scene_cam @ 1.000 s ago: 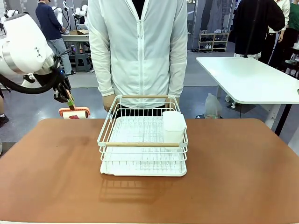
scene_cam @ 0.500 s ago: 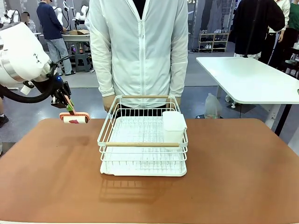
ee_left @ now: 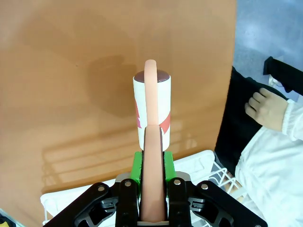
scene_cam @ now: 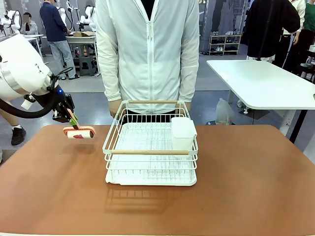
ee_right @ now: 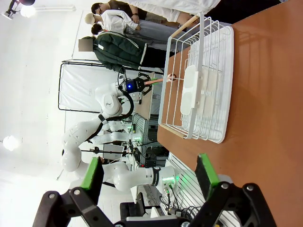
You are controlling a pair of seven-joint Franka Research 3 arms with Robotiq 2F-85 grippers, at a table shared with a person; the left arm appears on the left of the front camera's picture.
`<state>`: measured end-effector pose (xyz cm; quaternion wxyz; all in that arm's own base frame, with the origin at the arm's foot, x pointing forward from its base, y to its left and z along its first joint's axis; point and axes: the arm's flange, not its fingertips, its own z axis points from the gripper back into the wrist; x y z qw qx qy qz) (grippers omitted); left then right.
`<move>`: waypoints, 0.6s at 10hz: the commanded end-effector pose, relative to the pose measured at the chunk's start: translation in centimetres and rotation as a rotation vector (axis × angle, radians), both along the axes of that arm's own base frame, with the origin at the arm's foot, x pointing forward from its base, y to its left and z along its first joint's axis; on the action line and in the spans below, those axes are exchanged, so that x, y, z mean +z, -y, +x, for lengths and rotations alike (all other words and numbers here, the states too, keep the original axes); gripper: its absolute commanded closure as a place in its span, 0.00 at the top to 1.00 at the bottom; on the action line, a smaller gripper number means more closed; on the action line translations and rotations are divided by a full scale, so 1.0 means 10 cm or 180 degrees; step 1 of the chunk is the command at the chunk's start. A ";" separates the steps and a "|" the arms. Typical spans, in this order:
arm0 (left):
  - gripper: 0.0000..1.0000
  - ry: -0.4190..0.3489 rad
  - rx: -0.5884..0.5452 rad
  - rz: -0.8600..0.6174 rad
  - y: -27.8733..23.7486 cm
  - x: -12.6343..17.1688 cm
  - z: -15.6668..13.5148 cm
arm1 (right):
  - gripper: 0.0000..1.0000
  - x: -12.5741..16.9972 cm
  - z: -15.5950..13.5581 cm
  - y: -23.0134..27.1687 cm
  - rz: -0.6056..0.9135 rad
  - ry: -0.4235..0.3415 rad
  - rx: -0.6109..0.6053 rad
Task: Clean the table.
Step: Place the Lint Roller down when the Dish drying rack is positioned in the middle of the table.
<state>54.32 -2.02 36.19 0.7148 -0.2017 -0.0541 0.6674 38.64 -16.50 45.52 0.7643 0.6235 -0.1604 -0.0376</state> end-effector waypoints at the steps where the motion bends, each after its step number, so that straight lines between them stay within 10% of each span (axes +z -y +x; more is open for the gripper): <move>1: 0.21 0.0091 -0.0042 -0.0020 -0.07 -0.13 -0.05 | 1.00 0.05 0.00 -0.01 0.0045 0.0020 -0.0005; 3: 0.21 0.0076 -0.0051 -0.0016 -0.09 -0.17 -0.09 | 1.00 0.05 0.00 -0.01 0.0045 0.0020 -0.0005; 6: 0.71 0.0009 -0.0078 0.0011 -0.09 -0.17 -0.12 | 1.00 0.05 0.00 -0.01 0.0045 0.0020 -0.0005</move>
